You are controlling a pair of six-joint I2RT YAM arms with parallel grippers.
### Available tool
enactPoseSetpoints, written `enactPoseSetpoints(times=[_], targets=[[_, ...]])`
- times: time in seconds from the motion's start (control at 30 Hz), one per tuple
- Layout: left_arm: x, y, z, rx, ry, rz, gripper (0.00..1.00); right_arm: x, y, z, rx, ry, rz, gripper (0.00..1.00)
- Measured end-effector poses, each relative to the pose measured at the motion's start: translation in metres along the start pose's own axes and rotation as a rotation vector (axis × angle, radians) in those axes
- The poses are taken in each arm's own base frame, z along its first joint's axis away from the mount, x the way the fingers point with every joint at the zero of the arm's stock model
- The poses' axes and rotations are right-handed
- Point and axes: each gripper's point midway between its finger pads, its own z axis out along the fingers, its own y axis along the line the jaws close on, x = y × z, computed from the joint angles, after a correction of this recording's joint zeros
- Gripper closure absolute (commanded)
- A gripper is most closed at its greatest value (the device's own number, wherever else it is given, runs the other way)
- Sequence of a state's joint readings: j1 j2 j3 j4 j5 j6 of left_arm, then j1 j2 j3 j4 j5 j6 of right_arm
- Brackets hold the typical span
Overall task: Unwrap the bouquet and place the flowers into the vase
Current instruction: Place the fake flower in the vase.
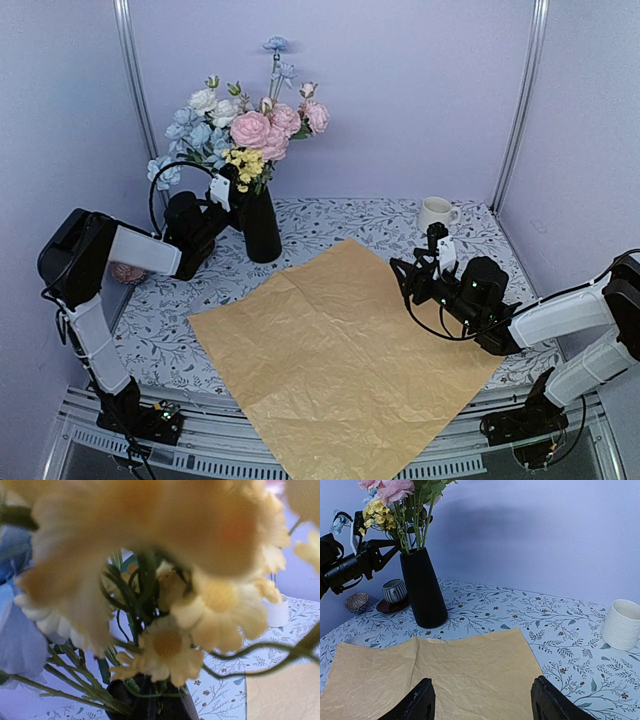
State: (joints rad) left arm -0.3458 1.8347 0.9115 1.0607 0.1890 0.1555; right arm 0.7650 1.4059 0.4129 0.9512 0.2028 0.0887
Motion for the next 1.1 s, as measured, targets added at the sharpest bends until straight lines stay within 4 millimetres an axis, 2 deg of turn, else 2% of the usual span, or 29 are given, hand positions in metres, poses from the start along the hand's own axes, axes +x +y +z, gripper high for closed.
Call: enactPoseSetpoints(times=[0.13, 0.33, 0.53, 0.73, 1.1], targets=[[0.003, 0.001, 0.0, -0.002, 0.009, -0.012, 1.0, 0.0, 0.0, 0.0, -0.002, 0.0, 0.0, 0.32], [0.004, 0.001, 0.0, 0.0, 0.012, -0.024, 0.88, 0.0, 0.001, 0.0, -0.004, 0.0, 0.0, 0.32], [0.014, -0.001, -0.004, 0.007, 0.059, -0.042, 0.74, 0.0, 0.001, 0.0, -0.004, 0.001, 0.0, 0.32], [0.021, -0.006, -0.018, 0.017, 0.095, -0.054, 0.57, 0.0, 0.001, 0.0, -0.005, 0.001, 0.0, 0.32], [0.024, -0.015, -0.05, 0.036, 0.13, -0.078, 0.34, 0.0, 0.001, 0.0, -0.004, 0.001, 0.0, 0.32]])
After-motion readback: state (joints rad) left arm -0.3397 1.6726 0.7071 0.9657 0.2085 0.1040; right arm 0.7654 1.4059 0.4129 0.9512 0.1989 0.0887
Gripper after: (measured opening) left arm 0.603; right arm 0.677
